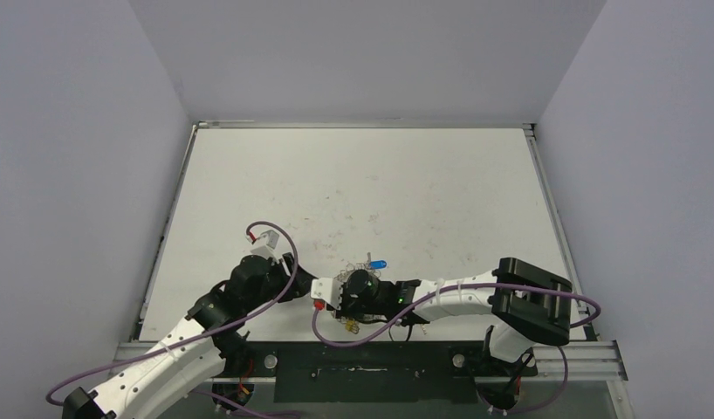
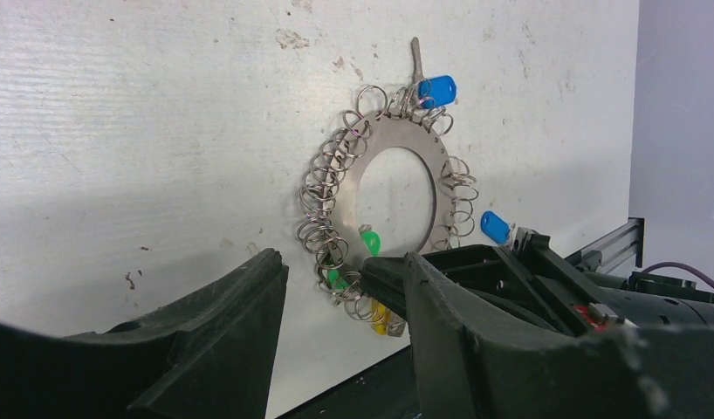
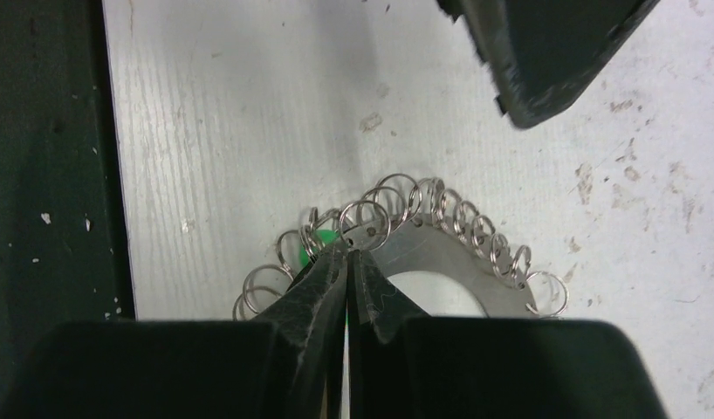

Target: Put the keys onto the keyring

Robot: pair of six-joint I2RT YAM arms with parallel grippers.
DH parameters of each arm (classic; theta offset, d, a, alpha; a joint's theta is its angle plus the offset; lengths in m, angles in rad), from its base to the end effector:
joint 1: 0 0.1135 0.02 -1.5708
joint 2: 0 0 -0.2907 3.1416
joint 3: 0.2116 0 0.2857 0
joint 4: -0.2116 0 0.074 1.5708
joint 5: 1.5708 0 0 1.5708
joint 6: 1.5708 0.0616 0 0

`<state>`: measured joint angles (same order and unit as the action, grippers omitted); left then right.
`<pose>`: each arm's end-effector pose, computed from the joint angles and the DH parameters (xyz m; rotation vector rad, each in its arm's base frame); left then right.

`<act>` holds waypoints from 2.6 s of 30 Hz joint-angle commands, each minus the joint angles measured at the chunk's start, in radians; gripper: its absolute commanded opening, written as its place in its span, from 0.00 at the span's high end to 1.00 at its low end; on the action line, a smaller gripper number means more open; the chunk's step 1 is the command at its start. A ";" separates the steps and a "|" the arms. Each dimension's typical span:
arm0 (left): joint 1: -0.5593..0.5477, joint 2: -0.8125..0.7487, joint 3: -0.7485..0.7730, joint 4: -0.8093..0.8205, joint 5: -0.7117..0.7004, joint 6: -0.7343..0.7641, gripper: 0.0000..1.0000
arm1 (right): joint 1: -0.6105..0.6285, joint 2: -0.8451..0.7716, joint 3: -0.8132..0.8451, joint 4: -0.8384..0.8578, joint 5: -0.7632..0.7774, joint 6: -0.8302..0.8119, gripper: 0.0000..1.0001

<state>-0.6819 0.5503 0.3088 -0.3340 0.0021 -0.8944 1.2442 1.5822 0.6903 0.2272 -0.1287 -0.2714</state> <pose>0.1331 -0.1082 0.1832 -0.2417 2.2788 -0.8844 0.1054 0.3357 0.1411 -1.6432 1.6309 0.6584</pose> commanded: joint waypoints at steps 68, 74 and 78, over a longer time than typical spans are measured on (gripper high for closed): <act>-0.004 0.219 -0.052 0.203 0.020 -0.023 0.61 | -0.157 0.052 0.024 0.179 -0.113 0.198 0.58; -0.002 0.147 -0.059 0.143 -0.031 -0.030 0.64 | -0.121 0.086 0.086 0.091 -0.064 0.149 0.70; -0.002 0.105 -0.068 0.123 -0.036 -0.037 0.64 | -0.092 0.106 0.119 0.043 -0.015 0.115 0.66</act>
<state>-0.6819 0.6918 0.2119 -0.1970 -0.0044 -0.9169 1.1252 1.6669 0.7589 0.3176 -0.2119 -0.1097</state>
